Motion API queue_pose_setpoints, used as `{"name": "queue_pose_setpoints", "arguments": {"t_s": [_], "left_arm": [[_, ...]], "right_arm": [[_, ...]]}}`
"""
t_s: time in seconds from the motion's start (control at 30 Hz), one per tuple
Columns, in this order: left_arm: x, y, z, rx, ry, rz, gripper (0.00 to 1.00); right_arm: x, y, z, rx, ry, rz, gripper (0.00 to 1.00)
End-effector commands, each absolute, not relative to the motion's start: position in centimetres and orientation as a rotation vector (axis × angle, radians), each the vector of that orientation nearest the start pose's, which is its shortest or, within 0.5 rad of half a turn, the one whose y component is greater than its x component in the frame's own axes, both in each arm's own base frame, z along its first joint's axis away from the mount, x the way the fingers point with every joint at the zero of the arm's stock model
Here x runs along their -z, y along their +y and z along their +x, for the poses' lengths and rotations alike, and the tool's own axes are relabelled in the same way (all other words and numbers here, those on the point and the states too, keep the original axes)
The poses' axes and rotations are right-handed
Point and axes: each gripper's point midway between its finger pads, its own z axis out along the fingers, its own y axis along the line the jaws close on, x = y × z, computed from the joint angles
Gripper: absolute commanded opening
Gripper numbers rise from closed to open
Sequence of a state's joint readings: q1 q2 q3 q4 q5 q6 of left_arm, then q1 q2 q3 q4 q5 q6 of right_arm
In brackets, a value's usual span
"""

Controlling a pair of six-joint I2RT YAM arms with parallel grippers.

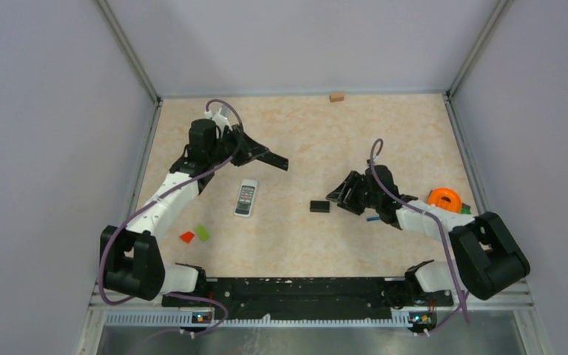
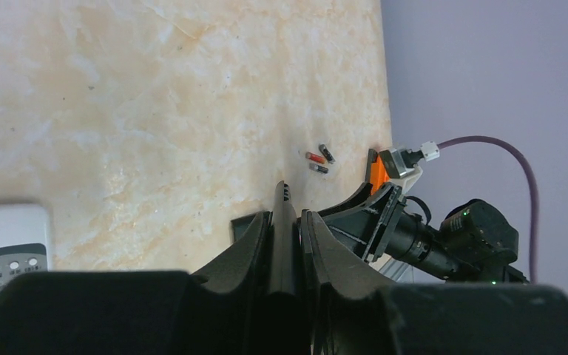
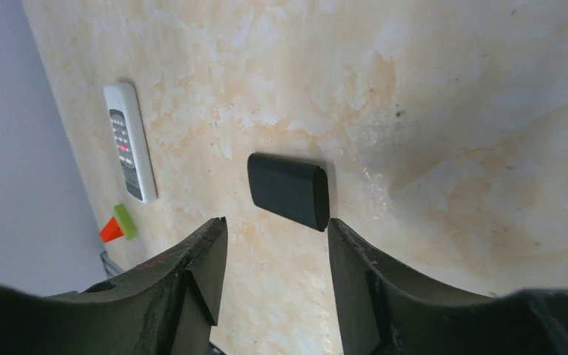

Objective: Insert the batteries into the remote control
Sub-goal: Place the battery cover at the center of the board, then adjust the remote control.

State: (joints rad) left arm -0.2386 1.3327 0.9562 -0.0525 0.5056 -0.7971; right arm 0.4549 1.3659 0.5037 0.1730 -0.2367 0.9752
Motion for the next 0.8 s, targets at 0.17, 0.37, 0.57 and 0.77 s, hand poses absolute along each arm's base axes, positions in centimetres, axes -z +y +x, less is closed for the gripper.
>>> {"name": "queue_pose_setpoints", "arguments": {"t_s": [0.17, 0.37, 0.57, 0.77], "left_arm": [[-25.6, -22.9, 33.1, 1.277, 2.030, 0.018, 0.00], [-26.8, -26.6, 28.1, 1.308, 2.039, 0.419, 0.00], [-30.0, -28.6, 22.2, 1.482, 1.875, 0.753, 0.00], [-31.4, -28.8, 19.5, 1.565, 1.775, 0.885, 0.00]], "right_arm": [[-14.1, 20.7, 28.2, -0.923, 2.180, 0.152, 0.70], [-23.6, 24.9, 25.6, -1.166, 1.853, -0.342, 0.77], [-28.2, 27.2, 22.0, -1.376, 1.628, -0.581, 0.80], [-28.5, 30.3, 17.5, -1.471, 1.602, -0.910, 0.75]]}}
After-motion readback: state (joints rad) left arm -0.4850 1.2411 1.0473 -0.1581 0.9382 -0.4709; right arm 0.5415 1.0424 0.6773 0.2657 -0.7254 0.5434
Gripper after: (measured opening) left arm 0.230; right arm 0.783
